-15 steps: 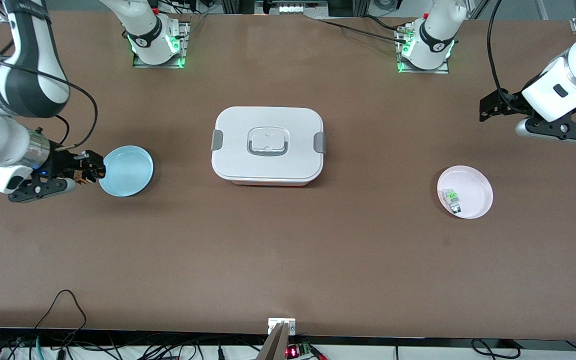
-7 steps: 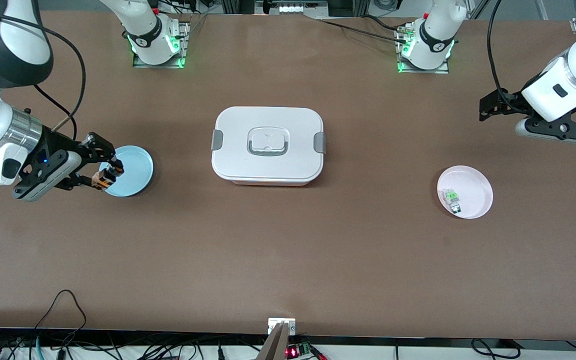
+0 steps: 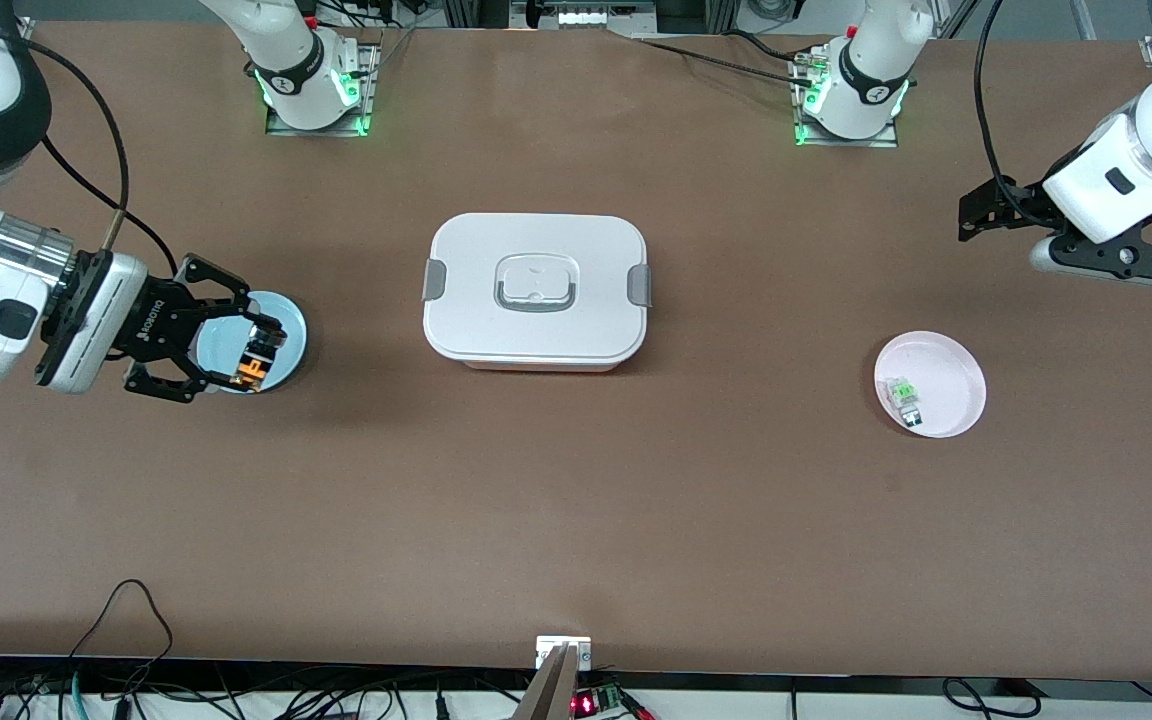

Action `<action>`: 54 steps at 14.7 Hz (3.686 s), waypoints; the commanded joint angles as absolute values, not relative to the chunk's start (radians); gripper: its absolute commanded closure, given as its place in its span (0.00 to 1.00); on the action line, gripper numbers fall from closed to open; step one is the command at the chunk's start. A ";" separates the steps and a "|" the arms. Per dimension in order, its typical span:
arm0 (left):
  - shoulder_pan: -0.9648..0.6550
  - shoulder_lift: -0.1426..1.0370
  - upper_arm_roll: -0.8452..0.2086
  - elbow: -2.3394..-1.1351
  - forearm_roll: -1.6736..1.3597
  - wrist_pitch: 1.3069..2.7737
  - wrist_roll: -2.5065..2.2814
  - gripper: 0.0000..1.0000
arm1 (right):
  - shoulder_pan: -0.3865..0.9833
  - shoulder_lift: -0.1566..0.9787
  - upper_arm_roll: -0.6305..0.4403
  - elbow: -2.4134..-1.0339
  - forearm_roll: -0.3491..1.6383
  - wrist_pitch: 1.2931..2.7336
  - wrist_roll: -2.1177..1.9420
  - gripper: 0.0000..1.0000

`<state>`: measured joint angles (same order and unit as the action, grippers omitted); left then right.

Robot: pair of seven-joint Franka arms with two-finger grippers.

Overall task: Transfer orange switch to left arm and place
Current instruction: 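Lift the orange switch with the right gripper, then carry the switch over the white box while the left gripper approaches, then reach the left gripper to the switch held by the right gripper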

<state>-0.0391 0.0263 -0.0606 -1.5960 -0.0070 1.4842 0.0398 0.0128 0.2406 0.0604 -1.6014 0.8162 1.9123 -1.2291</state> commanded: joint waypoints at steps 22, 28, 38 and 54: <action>-0.040 0.075 -0.100 -1.563 -0.106 1.229 0.048 0.00 | 0.179 0.321 0.183 -1.681 1.402 2.064 -1.910 0.64; 0.035 0.080 -0.095 -1.580 -0.401 1.230 0.049 0.00 | 0.275 0.360 0.221 -1.681 1.534 2.258 -1.983 0.64; 0.032 0.136 -0.121 -1.698 -1.013 1.548 0.210 0.00 | 0.295 0.356 0.271 -1.675 1.605 2.358 -1.988 0.65; -0.149 0.420 -0.132 -1.615 -1.709 1.864 0.551 0.00 | 0.299 0.353 0.272 -1.677 1.603 2.352 -1.983 0.65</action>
